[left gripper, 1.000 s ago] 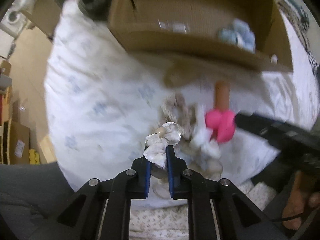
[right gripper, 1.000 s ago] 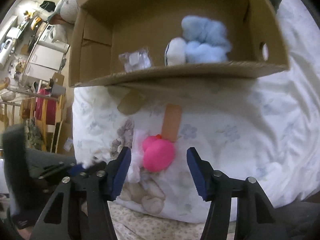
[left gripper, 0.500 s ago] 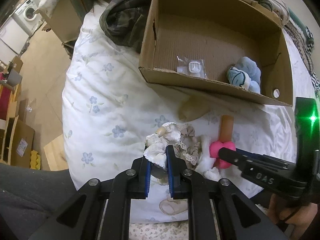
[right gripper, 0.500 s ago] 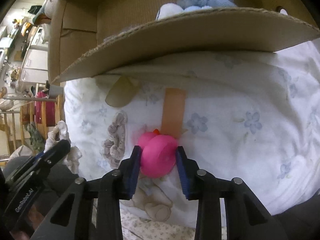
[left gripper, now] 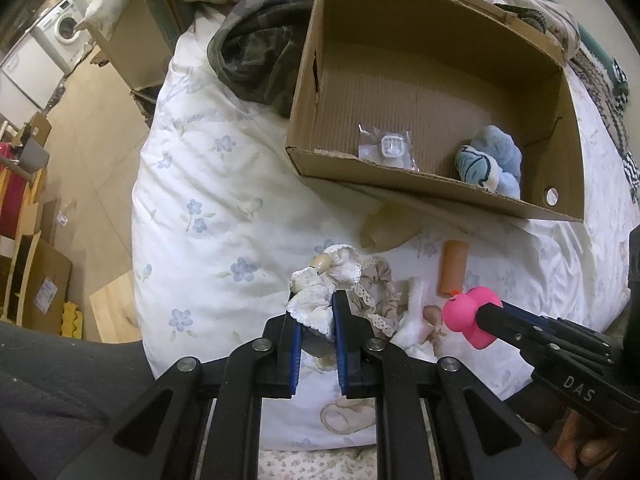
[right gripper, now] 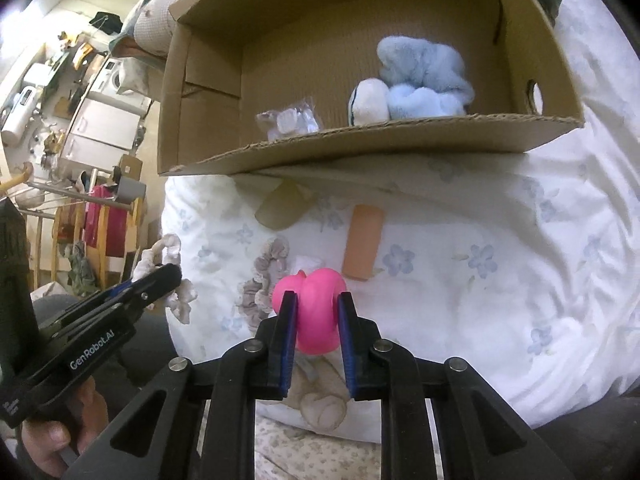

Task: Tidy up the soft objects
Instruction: 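Carry the scrunchie and pink duck into the box and open both tools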

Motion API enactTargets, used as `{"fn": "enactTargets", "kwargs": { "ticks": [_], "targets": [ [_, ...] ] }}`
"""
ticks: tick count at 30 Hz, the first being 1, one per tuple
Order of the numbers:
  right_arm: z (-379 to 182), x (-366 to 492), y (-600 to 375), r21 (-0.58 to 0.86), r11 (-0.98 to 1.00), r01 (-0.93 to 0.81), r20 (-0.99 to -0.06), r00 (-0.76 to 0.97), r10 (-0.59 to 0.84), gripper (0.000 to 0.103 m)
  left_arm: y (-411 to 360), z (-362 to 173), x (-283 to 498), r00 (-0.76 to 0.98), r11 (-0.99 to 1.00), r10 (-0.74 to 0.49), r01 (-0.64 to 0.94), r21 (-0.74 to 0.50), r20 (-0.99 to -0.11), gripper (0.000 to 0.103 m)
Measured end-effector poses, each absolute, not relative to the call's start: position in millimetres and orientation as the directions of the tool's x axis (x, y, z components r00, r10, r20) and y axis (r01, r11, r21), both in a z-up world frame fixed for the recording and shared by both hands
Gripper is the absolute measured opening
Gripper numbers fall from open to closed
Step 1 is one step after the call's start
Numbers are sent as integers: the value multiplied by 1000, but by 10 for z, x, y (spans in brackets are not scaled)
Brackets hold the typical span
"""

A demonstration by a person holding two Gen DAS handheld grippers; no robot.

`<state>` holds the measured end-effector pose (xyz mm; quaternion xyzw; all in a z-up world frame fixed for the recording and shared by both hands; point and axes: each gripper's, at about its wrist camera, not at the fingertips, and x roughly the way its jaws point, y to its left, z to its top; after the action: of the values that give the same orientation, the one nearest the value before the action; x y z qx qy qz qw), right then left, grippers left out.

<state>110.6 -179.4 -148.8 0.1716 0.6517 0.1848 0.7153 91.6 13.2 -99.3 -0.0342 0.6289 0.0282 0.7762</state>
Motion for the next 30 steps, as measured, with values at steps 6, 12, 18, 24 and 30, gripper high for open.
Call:
{"fn": "enactTargets", "kwargs": {
  "ticks": [6,12,18,24,30],
  "targets": [
    [-1477,1099,-1810,472,881,-41,-876,91,474,21,134,-973,910,216,996,4,-89,-16,-976,13],
    [-1247,1107,-1912,488,871,-59,-858,150,491,21,183,-712,940,279,994,-18,-97,-46,-960,13],
    [-744,1170,-2119,531,842,-90,-799,276,534,21,188,-315,1126,368,993,-43,-88,-80,-929,13],
    [-334,1363,-2285,575,810,-117,-723,390,570,21,112,-70,1432,422,996,-34,-56,-64,-906,13],
    [-242,1731,-2372,571,813,-114,-706,437,557,21,34,-30,1784,451,999,-16,-34,-35,-892,13]
  ]
}}
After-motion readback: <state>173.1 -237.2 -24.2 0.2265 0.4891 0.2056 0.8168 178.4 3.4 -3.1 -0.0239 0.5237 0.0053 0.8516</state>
